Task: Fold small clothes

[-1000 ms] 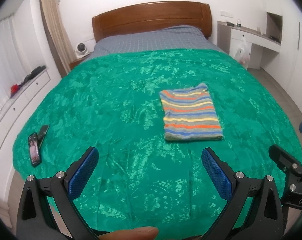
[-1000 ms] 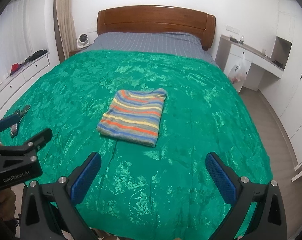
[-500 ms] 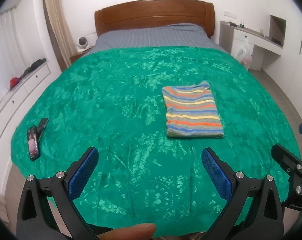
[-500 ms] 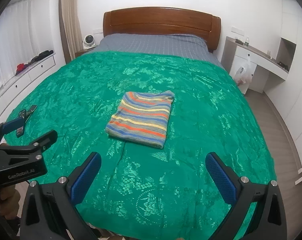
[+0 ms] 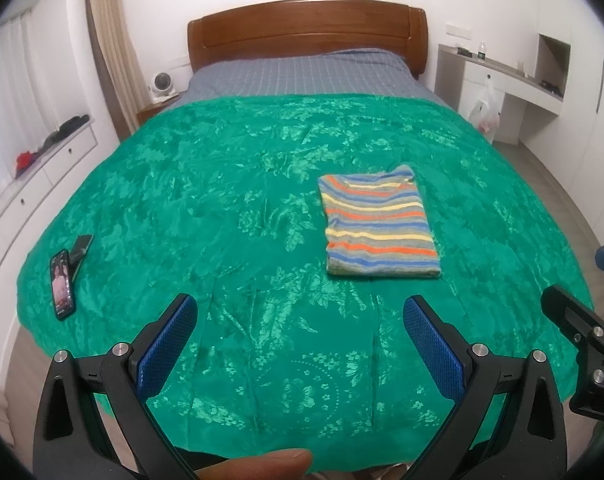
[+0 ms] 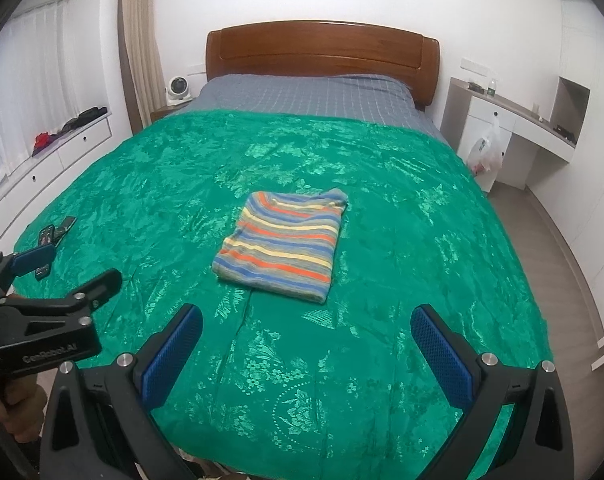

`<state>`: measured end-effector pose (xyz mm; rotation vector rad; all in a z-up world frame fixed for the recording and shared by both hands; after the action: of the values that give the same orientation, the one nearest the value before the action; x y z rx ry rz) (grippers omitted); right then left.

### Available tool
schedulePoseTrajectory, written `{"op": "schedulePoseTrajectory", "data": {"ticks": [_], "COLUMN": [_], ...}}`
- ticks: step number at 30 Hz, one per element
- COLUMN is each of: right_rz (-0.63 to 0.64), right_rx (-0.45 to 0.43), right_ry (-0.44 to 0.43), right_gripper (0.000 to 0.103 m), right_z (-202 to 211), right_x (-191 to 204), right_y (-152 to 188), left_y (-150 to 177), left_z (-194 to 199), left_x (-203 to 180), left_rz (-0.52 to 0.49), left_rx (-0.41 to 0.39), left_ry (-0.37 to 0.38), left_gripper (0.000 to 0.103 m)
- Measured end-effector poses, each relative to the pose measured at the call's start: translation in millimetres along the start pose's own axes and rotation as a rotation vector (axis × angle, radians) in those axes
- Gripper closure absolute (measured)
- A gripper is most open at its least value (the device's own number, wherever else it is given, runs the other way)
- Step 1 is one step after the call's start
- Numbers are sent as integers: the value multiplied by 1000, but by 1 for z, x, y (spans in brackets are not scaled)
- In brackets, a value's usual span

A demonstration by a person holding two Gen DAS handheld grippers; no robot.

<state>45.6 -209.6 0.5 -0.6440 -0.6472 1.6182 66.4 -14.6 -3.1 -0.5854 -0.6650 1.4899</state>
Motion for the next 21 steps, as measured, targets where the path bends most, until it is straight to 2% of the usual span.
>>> {"op": "schedulePoseTrajectory", "data": {"ticks": [21], "right_rz": [20], "right_rx": [36], "right_ry": [-16], "right_gripper": [0], "right_z": [-10], "right_x": [11], "right_y": [4], "left_y": [-2], "left_z": [3], "left_x": [0], "left_rz": [4], "left_rx": [-3], "left_ry": [14], "left_gripper": [0]}}
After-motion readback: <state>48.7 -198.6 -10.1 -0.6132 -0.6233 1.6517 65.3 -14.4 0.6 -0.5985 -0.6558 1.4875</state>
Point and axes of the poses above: each gripper's, at about its wrist camera, not at the fingertips, and z roughly against the way its jaws point, x to its left, y to its underside, the point moved 6 cm from there along -z, roughly the way its jaws point, and after that the axes turned 5 degrees about z, right-handed, at the moved point
